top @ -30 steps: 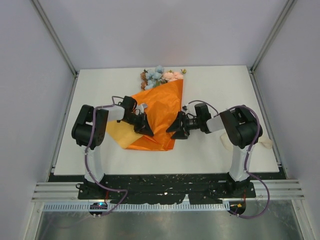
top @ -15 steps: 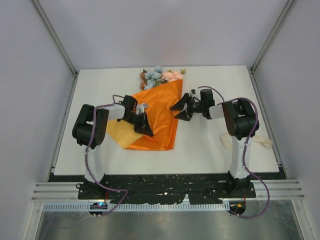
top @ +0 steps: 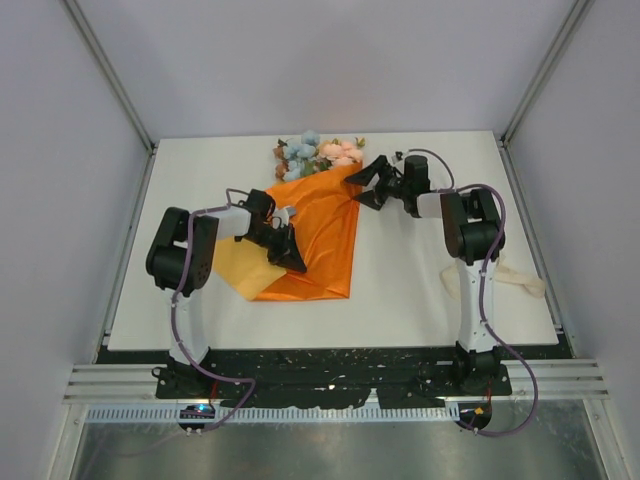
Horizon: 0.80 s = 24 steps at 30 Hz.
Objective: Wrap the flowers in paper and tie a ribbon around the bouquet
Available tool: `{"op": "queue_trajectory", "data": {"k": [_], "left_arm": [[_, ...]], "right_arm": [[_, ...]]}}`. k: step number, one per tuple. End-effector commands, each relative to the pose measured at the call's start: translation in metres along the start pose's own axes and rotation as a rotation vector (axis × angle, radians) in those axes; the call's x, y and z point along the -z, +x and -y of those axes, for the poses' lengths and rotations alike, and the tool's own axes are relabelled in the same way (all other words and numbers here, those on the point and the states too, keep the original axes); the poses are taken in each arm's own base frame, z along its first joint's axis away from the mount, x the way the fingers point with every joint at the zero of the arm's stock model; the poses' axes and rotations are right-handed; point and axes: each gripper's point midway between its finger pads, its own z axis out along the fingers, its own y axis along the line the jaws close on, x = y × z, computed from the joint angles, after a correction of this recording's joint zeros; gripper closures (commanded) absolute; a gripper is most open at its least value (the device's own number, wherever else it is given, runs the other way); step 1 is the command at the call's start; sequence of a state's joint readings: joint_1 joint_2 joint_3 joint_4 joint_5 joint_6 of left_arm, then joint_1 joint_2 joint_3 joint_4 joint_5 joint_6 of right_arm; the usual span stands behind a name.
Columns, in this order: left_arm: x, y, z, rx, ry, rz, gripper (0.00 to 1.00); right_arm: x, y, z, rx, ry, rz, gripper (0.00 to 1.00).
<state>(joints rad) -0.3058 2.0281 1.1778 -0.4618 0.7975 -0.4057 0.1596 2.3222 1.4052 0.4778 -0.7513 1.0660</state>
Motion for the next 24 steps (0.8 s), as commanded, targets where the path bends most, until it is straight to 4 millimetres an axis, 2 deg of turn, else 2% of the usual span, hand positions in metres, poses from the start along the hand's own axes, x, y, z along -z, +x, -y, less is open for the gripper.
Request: {"op": "queue_trajectory", "data": {"k": [1, 4, 7, 8, 9, 10, 11, 12, 13, 14, 15, 16, 17, 18, 19, 20, 21, 24], "left_arm": [[-0.007, 0.01, -0.041, 0.005, -0.155, -0.038, 1.0], [-0.006, 0.01, -0.041, -0.009, -0.159, -0.043, 1.0], [-0.006, 0.008, -0.043, -0.013, -0.162, -0.049, 1.0], [-0.006, 0.009, -0.042, -0.016, -0.163, -0.053, 1.0], [-0.006, 0.008, -0.041, -0.02, -0.158, -0.054, 1.0], [-0.006, 0.007, -0.04, -0.027, -0.159, -0.051, 1.0], [-0.006, 0.006, -0.04, -0.031, -0.157, -0.05, 1.0], [-0.005, 0.005, -0.04, -0.035, -0.156, -0.048, 1.0], [-0.005, 0.005, -0.039, -0.036, -0.151, -0.046, 1.0], [-0.005, 0.004, -0.037, -0.039, -0.141, -0.043, 1.0], [-0.005, 0.003, -0.035, -0.042, -0.128, -0.038, 1.0], [-0.004, 0.001, -0.033, -0.045, -0.12, -0.03, 1.0], [-0.004, -0.001, -0.031, -0.048, -0.114, -0.021, 1.0], [-0.004, -0.002, -0.028, -0.049, -0.101, -0.015, 1.0], [-0.004, -0.002, -0.026, -0.048, -0.092, -0.01, 1.0], [-0.004, -0.003, -0.025, -0.047, -0.087, -0.004, 1.0], [-0.004, -0.004, -0.025, -0.047, -0.082, 0.001, 1.0], [-0.003, -0.005, -0.026, -0.044, -0.077, 0.019, 1.0]], "right_arm": [[-0.018, -0.04, 0.034, -0.01, 0.086, 0.151, 0.14], [-0.025, -0.054, 0.031, 0.005, 0.083, 0.182, 0.14], [-0.024, -0.055, 0.034, 0.013, 0.097, 0.19, 0.14], [-0.021, -0.055, 0.025, 0.027, 0.089, 0.188, 0.14], [-0.017, -0.044, 0.025, 0.037, 0.073, 0.151, 0.14], [-0.011, -0.044, 0.001, 0.088, 0.017, 0.152, 0.15], [-0.004, -0.03, -0.009, 0.13, -0.022, 0.097, 0.2], [0.004, -0.022, -0.035, 0.181, -0.074, 0.075, 0.22], [0.012, -0.005, -0.04, 0.208, -0.095, 0.02, 0.26], [0.02, 0.006, -0.061, 0.243, -0.127, -0.006, 0.28], [0.028, 0.023, -0.061, 0.261, -0.127, -0.052, 0.33], [0.036, 0.034, -0.077, 0.285, -0.132, -0.073, 0.35], [0.04, 0.057, -0.071, 0.299, -0.123, -0.123, 0.4], [0.048, 0.068, -0.082, 0.323, -0.121, -0.14, 0.42], [0.048, 0.09, -0.074, 0.356, -0.098, -0.173, 0.44], [0.054, 0.098, -0.081, 0.393, -0.092, -0.181, 0.45], [0.053, 0.117, -0.076, 0.403, -0.074, -0.209, 0.5], [0.047, 0.153, -0.062, 0.403, -0.027, -0.279, 0.59]]}}
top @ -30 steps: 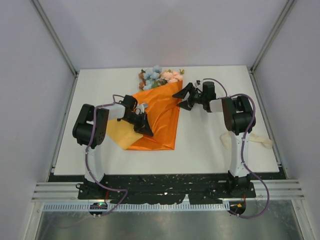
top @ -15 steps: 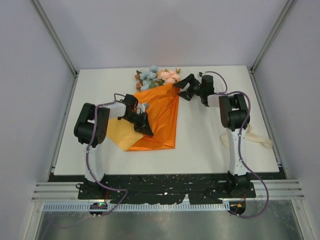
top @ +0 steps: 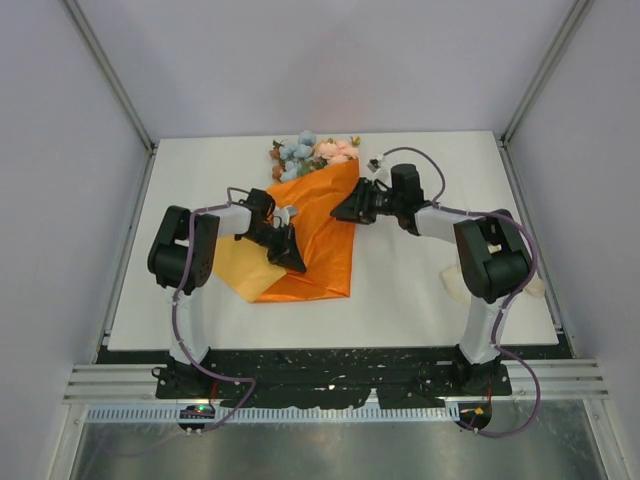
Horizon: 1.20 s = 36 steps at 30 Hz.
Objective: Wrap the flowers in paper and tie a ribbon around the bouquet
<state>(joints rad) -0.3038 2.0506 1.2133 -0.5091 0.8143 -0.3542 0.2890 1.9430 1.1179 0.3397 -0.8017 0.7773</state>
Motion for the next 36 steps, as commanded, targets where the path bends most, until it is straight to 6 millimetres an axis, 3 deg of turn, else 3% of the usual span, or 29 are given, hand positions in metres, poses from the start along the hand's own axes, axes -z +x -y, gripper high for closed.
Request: {"op": "queue_trajectory", "data": {"k": [1, 6, 12, 14, 16, 19, 21, 22, 24, 26, 30, 33, 36], "left_arm": [[-0.003, -0.004, -0.026, -0.009, -0.074, 0.047, 1.0], [0.001, -0.008, -0.026, -0.011, -0.065, 0.072, 1.0], [0.02, -0.012, -0.014, -0.025, -0.037, 0.15, 1.0], [0.038, -0.017, -0.002, -0.031, 0.001, 0.223, 0.94], [0.069, -0.023, 0.006, 0.005, 0.044, 0.361, 0.72], [0.116, -0.018, -0.01, 0.116, 0.023, 0.529, 0.49], [0.138, -0.003, -0.024, 0.175, 0.028, 0.605, 0.48], [0.145, 0.002, -0.019, 0.165, 0.062, 0.621, 0.53], [0.143, 0.006, -0.003, 0.102, 0.125, 0.621, 0.6], [0.135, 0.003, 0.013, 0.045, 0.155, 0.609, 0.61], [0.098, -0.014, 0.047, -0.035, 0.21, 0.518, 0.62], [0.078, -0.034, 0.053, -0.036, 0.211, 0.484, 0.61], [0.056, -0.054, 0.039, 0.005, 0.175, 0.448, 0.61]], "right_arm": [[-0.014, 0.056, -0.008, 0.099, 0.014, -0.126, 0.61], [-0.036, 0.098, 0.015, 0.008, 0.044, -0.223, 0.75], [-0.047, 0.143, 0.05, -0.028, 0.157, -0.315, 0.78], [-0.046, 0.15, 0.065, -0.046, 0.22, -0.331, 0.76], [-0.041, 0.155, 0.078, -0.043, 0.281, -0.351, 0.75], [-0.038, 0.158, 0.087, -0.025, 0.324, -0.369, 0.74], [-0.038, 0.161, 0.086, -0.009, 0.329, -0.383, 0.74], [-0.038, 0.16, 0.084, -0.007, 0.324, -0.38, 0.74], [-0.038, 0.162, 0.081, -0.004, 0.312, -0.381, 0.74], [-0.039, 0.163, 0.077, 0.012, 0.301, -0.381, 0.73], [-0.043, 0.163, 0.071, 0.029, 0.287, -0.388, 0.73], [-0.042, 0.161, 0.068, 0.042, 0.281, -0.388, 0.74], [-0.042, 0.156, 0.062, 0.065, 0.274, -0.374, 0.73]]}}
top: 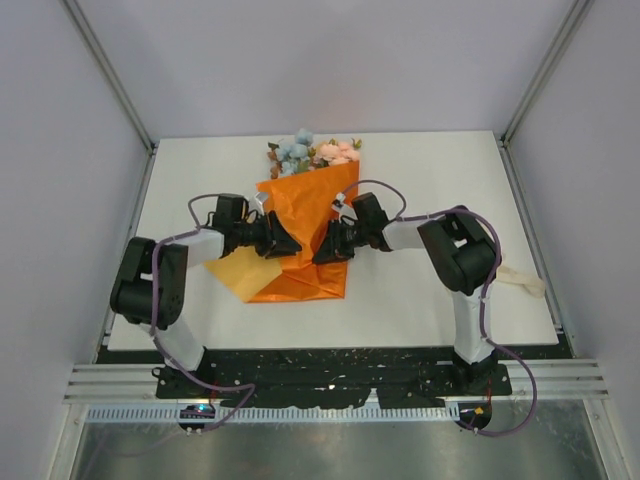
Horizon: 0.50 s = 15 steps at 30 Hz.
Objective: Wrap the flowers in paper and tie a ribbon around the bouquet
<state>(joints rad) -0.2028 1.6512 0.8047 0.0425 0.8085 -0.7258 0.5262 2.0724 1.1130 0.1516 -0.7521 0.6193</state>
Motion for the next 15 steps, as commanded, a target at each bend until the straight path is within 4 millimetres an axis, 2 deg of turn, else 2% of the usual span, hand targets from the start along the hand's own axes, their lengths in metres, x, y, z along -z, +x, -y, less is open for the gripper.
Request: {"op": "queue_trajectory", "data": {"k": [1, 4, 7, 10, 12, 15], "left_arm": [[-0.032, -0.035, -0.008, 0.006, -0.017, 0.016, 0.63], [-0.042, -0.026, -0.042, 0.058, -0.122, -0.04, 0.66], [-0.043, -0.013, -0.067, 0.088, -0.201, -0.078, 0.73], [-0.044, -0.017, -0.066, 0.101, -0.194, -0.063, 0.76], [-0.044, -0.018, -0.066, 0.098, -0.209, -0.07, 0.8], [-0.041, -0.019, -0.068, 0.092, -0.223, -0.067, 0.83]], "right_arm": [[-0.002, 0.021, 0.031, 0.015, 0.157, -0.032, 0.73], [0.003, 0.014, 0.017, 0.051, 0.131, -0.026, 0.73], [0.016, 0.004, -0.021, 0.114, 0.055, 0.01, 0.71], [0.017, 0.01, -0.061, 0.134, -0.051, 0.007, 0.68], [0.01, 0.016, -0.076, 0.132, -0.091, -0.009, 0.68], [-0.006, 0.028, -0.071, 0.084, -0.081, -0.044, 0.7]]}}
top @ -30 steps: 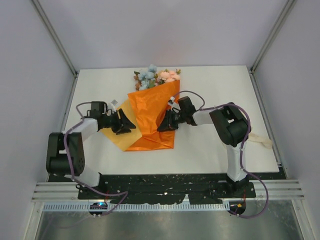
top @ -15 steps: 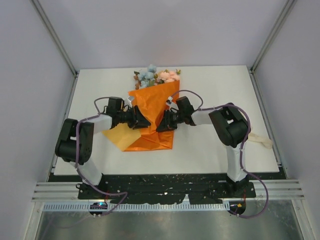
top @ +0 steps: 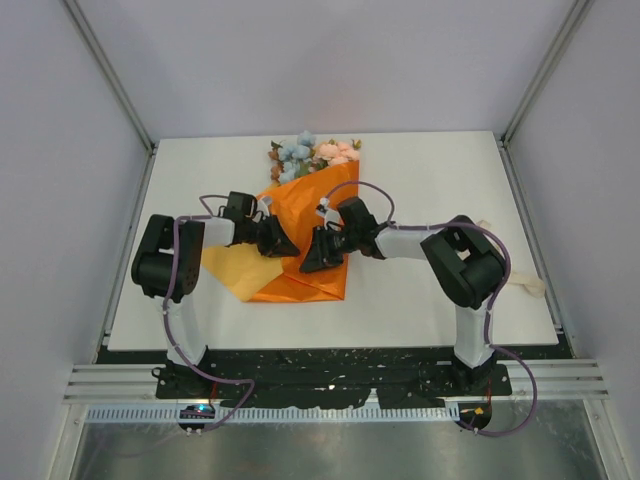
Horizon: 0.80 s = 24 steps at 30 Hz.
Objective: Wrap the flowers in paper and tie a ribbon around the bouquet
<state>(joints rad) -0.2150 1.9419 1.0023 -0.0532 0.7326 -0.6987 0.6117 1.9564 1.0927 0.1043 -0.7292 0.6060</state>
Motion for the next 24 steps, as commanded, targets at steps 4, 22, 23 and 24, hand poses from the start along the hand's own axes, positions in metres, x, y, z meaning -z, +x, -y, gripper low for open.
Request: {"op": "queue_trajectory", "data": {"k": [4, 22, 23, 24], "left_arm": [[0.006, -0.006, -0.012, -0.021, -0.062, 0.033, 0.84], [0.176, 0.052, -0.132, 0.417, -0.367, 0.546, 0.04], [0.176, 0.055, -0.137, 0.425, -0.382, 0.564, 0.01], [0.175, 0.056, -0.143, 0.441, -0.396, 0.585, 0.0]], "right_arm": [[-0.031, 0.02, 0.022, -0.115, 0.016, -0.049, 0.73], [-0.038, 0.06, 0.074, -0.279, 0.111, -0.15, 0.76], [-0.038, 0.059, 0.074, -0.279, 0.114, -0.15, 0.77], [-0.037, 0.061, 0.075, -0.28, 0.112, -0.156, 0.76]]}}
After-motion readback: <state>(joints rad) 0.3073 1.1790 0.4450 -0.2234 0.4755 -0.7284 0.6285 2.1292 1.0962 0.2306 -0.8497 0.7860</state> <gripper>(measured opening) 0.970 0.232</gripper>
